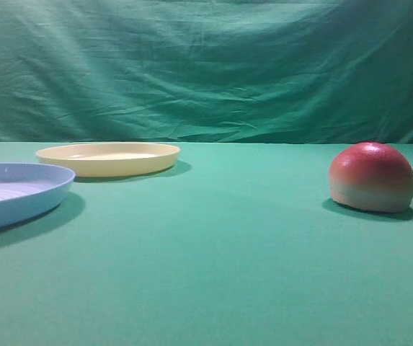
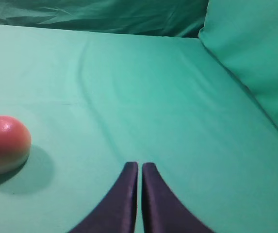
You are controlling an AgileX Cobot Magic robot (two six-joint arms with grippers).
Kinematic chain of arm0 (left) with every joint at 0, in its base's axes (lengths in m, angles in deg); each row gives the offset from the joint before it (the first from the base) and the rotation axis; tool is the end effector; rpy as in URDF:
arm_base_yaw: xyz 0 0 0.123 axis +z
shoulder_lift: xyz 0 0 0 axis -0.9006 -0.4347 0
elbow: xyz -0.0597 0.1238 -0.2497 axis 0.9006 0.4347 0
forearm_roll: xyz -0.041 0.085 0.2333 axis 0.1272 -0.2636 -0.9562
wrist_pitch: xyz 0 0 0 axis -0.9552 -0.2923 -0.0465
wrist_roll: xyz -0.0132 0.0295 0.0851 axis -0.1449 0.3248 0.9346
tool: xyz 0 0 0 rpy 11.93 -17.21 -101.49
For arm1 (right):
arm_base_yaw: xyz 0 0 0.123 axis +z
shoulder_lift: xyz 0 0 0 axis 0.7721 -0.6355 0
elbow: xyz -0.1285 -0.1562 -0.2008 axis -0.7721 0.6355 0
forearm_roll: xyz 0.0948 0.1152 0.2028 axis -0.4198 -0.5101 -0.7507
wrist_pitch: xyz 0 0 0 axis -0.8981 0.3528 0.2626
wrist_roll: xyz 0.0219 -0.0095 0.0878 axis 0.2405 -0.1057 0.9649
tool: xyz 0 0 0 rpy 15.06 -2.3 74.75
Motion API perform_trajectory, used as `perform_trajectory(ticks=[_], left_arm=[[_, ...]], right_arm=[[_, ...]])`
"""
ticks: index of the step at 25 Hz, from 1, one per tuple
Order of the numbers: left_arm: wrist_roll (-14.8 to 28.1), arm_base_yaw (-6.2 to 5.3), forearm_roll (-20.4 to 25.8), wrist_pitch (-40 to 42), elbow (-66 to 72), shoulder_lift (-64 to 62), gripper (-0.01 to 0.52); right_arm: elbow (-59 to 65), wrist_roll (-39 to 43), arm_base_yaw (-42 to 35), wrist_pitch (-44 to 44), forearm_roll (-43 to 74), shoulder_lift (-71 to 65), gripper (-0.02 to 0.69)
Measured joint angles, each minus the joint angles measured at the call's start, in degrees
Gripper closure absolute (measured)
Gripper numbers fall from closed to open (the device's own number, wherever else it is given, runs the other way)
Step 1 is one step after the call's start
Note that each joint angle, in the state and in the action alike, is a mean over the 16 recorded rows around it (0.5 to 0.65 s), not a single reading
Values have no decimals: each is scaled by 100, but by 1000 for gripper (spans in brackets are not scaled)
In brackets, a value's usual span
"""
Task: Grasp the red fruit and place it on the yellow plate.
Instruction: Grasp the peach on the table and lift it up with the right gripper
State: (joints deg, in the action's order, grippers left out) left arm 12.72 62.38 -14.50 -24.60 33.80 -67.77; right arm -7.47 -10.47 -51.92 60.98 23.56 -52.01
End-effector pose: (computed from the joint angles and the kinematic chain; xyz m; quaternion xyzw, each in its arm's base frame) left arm 0.0522 0.0014 0.1775 -0.0559 0.7925 -0.0416 0.6059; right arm 0.0526 -0.0013 0.1715 -0.0183 0.8054 -0.0282 0.5917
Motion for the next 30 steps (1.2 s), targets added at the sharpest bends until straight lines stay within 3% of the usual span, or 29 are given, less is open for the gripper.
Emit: perform_trajectory(ticks=[23, 30], left_arm=[[0, 0, 0, 0, 0, 0, 514], [0, 0, 0, 0, 0, 0, 514]], right_arm=[[0, -4, 0, -18, 9, 0, 665], [2, 43, 0, -706, -94, 0, 665]])
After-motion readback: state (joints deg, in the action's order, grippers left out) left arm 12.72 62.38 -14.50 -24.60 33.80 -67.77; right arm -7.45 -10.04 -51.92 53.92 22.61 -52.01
